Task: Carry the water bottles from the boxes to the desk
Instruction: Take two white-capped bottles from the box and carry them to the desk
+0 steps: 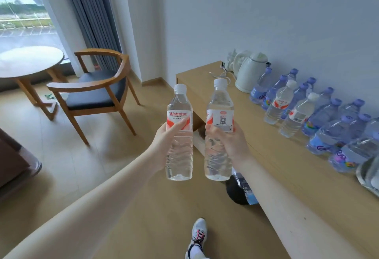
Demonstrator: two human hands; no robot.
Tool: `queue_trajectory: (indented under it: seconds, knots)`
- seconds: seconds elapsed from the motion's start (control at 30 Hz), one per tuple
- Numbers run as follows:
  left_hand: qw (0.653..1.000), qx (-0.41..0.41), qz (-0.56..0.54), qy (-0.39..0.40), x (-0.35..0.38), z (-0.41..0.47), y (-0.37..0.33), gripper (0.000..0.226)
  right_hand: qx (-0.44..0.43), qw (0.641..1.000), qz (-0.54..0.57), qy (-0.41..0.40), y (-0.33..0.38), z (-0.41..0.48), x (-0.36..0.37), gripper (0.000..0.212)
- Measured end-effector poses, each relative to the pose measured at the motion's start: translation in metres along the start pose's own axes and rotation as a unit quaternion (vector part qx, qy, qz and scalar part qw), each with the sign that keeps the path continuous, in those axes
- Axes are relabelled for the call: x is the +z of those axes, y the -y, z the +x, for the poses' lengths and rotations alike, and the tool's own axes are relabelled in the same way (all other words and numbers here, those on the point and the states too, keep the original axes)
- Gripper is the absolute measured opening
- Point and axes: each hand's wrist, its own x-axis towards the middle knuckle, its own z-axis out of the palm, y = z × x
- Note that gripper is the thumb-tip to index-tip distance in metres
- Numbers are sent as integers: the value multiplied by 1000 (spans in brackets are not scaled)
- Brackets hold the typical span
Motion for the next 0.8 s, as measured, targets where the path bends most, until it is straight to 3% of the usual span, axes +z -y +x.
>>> queue_trajectory:
  seconds: [0.13, 0.3, 0.57, 0.7, 0.8]
  knots:
    - [1000, 5, 31, -4, 13, 57, -26, 53, 3, 1000, 21, -15, 1, 57, -8, 58]
    - [998, -6, 58, 14, 40, 131, -60, 67, -14, 999, 35, -14, 18, 133, -32, 56]
    - [994, 9, 96, 55, 98, 231, -93, 75, -32, 996, 6, -78, 33, 226, -85, 40]
    - [991, 14, 109, 79, 121, 276, -109, 78, -44, 989, -13, -143, 40, 255, -105, 76]
    - [985, 37, 123, 117, 137, 315, -121, 77, -40, 981, -34, -189, 42, 280, -119, 70]
